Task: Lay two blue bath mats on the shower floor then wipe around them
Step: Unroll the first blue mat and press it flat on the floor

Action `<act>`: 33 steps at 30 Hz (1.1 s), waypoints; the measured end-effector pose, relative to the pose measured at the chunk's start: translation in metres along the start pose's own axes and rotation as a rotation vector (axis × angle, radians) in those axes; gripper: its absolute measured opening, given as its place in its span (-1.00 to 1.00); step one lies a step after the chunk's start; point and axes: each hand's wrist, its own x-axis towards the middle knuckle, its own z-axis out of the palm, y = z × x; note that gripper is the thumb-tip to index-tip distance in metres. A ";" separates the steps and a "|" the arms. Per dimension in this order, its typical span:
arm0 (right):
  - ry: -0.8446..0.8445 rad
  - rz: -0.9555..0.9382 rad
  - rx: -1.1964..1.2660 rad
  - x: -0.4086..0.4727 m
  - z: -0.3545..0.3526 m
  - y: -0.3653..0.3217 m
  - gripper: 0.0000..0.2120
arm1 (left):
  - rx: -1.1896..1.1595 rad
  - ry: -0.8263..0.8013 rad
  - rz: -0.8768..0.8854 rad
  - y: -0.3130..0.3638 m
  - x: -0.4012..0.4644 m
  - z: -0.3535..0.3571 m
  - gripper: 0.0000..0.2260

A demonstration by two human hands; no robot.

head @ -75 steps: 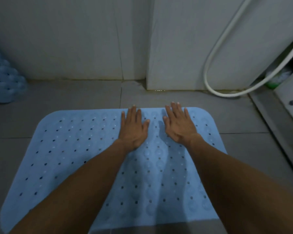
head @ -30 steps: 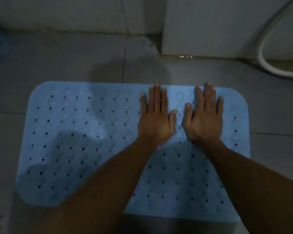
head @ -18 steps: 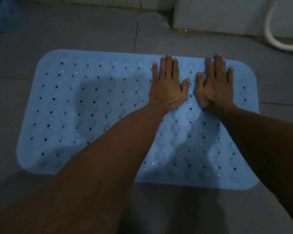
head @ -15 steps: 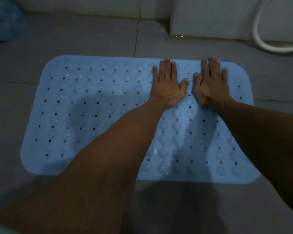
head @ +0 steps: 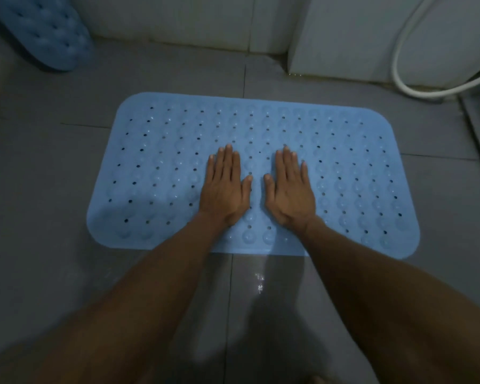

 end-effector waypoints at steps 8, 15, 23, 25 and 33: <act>0.029 -0.015 -0.067 -0.005 0.012 -0.001 -0.37 | 0.019 -0.061 -0.061 -0.001 -0.008 -0.001 -0.39; 0.026 0.008 -0.087 -0.003 0.011 -0.002 -0.36 | 0.043 -0.119 -0.080 0.000 -0.003 -0.003 -0.39; 0.024 0.033 -0.055 -0.003 0.009 -0.003 -0.38 | 0.020 -0.170 -0.098 0.001 -0.002 -0.005 -0.39; 0.028 0.034 -0.033 -0.002 0.007 -0.004 -0.38 | 0.018 -0.183 -0.100 0.001 -0.001 -0.006 -0.39; 0.033 0.035 -0.016 -0.002 0.007 -0.004 -0.38 | 0.030 -0.281 -0.121 0.004 0.003 -0.012 -0.38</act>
